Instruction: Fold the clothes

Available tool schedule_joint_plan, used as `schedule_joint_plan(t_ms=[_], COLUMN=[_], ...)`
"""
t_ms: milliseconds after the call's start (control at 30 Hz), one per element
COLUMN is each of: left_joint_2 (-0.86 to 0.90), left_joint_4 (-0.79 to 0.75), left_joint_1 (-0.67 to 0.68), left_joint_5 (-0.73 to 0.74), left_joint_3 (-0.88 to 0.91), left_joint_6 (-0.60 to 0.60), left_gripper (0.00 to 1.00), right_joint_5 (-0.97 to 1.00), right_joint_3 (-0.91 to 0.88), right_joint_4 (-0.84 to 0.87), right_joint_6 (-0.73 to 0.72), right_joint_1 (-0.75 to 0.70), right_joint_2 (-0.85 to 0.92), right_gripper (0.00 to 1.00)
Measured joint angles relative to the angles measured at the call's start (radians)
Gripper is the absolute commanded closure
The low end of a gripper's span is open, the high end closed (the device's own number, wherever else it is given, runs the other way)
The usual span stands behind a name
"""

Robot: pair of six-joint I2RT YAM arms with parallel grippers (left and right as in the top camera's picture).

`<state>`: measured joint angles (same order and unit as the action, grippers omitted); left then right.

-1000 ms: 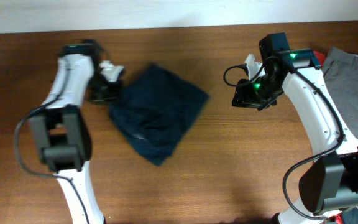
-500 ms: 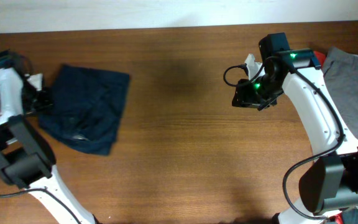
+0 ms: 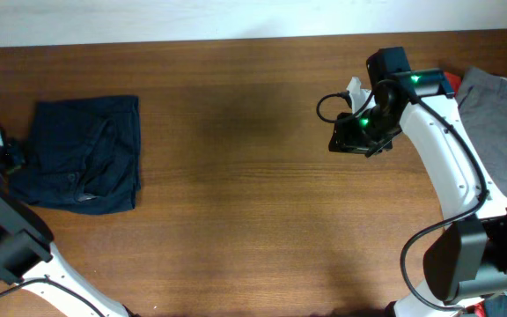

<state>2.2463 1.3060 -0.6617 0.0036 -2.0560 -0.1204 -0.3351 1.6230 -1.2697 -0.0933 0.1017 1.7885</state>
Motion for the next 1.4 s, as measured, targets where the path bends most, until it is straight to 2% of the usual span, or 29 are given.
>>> schedule_joint_plan(t_ms=[67, 133, 167, 200, 233, 433, 567, 667, 833, 1000, 1233, 1333, 1400], left_joint_2=[0.0, -0.01, -0.02, -0.035, -0.056, -0.202, -0.225, -0.22, -0.194, -0.185, -0.198, -0.272, -0.379], left_joint_4=[0.069, 0.131, 0.164, 0.183, 0.199, 0.296, 0.299, 0.224, 0.0, -0.133, -0.023, 0.042, 0.06], left_joint_1=[-0.001, -0.001, -0.001, -0.001, -0.001, 0.034, 0.114, 0.182, 0.268, 0.267, 0.306, 0.382, 0.463], left_joint_5=[0.005, 0.018, 0.032, 0.053, 0.08, 0.211, 0.243, 0.246, 0.195, 0.159, 0.243, 0.251, 0.241], left_joint_3=[-0.099, -0.195, -0.248, -0.284, -0.315, -0.366, -0.288, -0.129, 0.205, 0.359, 0.264, 0.152, 0.079], left_joint_6=[0.002, 0.004, 0.007, 0.007, 0.006, -0.002, 0.013, 0.035, 0.109, 0.147, 0.03, -0.034, -0.071], left_gripper=[0.02, 0.1, 0.31, 0.79, 0.99, 1.0, 0.99, 0.99, 0.99, 0.96, 0.78, 0.74, 0.64], right_joint_5=[0.0, 0.0, 0.0, 0.0, 0.0, -0.011, -0.023, -0.023, -0.026, -0.026, -0.026, -0.026, -0.025], right_joint_3=[0.0, 0.0, 0.0, 0.0, 0.0, 0.0, 0.0, 0.0, 0.0, 0.0, 0.001, 0.023, 0.047], right_joint_4=[-0.008, -0.014, -0.015, -0.015, -0.016, -0.008, -0.005, -0.004, -0.003, -0.002, 0.009, 0.018, 0.04], right_joint_6=[0.0, 0.0, 0.0, 0.0, 0.0, 0.0, 0.0, 0.0, 0.0, 0.0, 0.0, 0.0, 0.001], right_joint_1=[0.0, 0.0, 0.0, 0.0, 0.0, 0.0, 0.0, 0.0, 0.0, 0.0, 0.0, 0.0, 0.0], right_joint_2=[0.0, 0.0, 0.0, 0.0, 0.0, 0.0, 0.0, 0.0, 0.0, 0.0, -0.007, -0.041, -0.102], right_gripper=[0.6, 0.6, 0.6, 0.6, 0.6, 0.6, 0.6, 0.6, 0.6, 0.61, 0.61, 0.61, 0.6])
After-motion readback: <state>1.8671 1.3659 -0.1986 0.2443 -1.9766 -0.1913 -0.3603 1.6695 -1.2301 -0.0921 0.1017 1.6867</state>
